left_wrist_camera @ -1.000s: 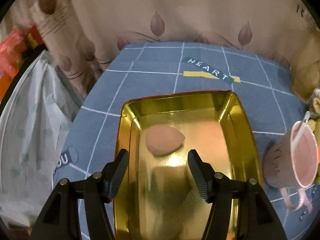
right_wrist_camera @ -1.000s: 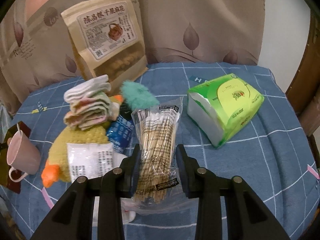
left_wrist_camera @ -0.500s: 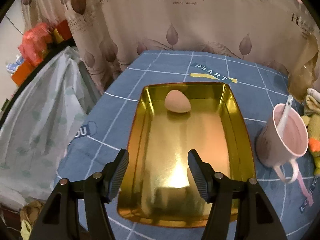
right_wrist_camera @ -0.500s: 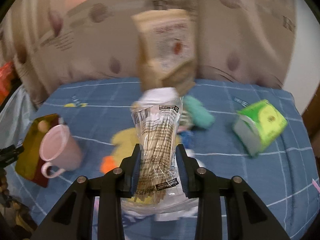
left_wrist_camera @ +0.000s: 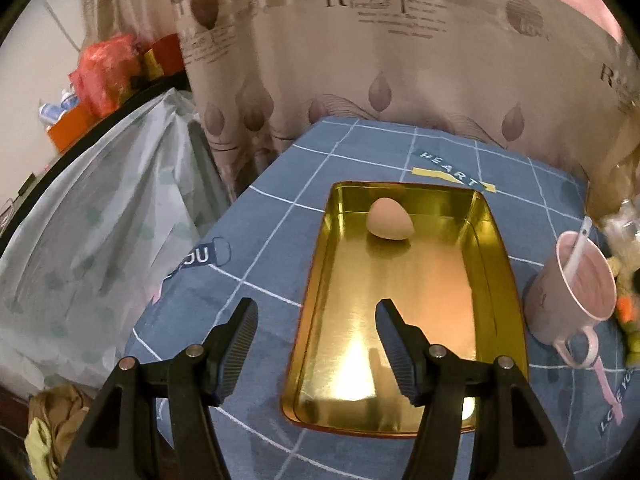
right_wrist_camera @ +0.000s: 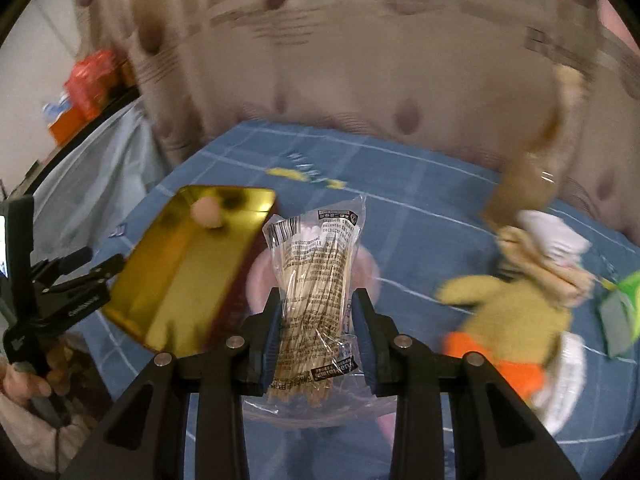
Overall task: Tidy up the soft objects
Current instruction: 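Carry the cotton swab bag into the gold tray and release it with the right gripper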
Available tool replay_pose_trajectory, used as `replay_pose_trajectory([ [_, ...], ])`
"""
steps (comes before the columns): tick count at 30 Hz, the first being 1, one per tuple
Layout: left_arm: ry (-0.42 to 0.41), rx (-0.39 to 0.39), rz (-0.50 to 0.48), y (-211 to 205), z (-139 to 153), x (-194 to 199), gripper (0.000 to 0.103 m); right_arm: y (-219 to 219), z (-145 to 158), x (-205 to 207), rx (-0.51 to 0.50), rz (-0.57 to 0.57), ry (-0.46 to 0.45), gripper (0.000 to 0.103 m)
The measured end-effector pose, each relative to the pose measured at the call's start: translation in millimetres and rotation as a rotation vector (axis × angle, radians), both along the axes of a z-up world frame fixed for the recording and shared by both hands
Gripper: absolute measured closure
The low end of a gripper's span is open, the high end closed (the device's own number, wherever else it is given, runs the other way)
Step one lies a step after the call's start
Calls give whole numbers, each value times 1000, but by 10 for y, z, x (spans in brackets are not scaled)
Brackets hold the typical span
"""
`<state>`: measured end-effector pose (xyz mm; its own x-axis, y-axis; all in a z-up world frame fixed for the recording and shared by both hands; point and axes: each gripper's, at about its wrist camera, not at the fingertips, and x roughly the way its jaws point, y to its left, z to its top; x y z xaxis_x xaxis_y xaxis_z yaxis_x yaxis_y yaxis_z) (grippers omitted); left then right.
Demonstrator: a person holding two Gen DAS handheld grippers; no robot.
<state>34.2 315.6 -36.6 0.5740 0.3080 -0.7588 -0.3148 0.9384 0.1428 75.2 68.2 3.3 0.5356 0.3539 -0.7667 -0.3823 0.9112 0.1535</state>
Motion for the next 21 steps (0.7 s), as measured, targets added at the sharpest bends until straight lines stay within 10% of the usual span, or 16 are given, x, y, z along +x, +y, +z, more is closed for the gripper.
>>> replay_pose_trajectory([
  [21, -5, 17, 8, 266, 47, -70, 40, 1334, -547, 650, 39, -25, 160, 72],
])
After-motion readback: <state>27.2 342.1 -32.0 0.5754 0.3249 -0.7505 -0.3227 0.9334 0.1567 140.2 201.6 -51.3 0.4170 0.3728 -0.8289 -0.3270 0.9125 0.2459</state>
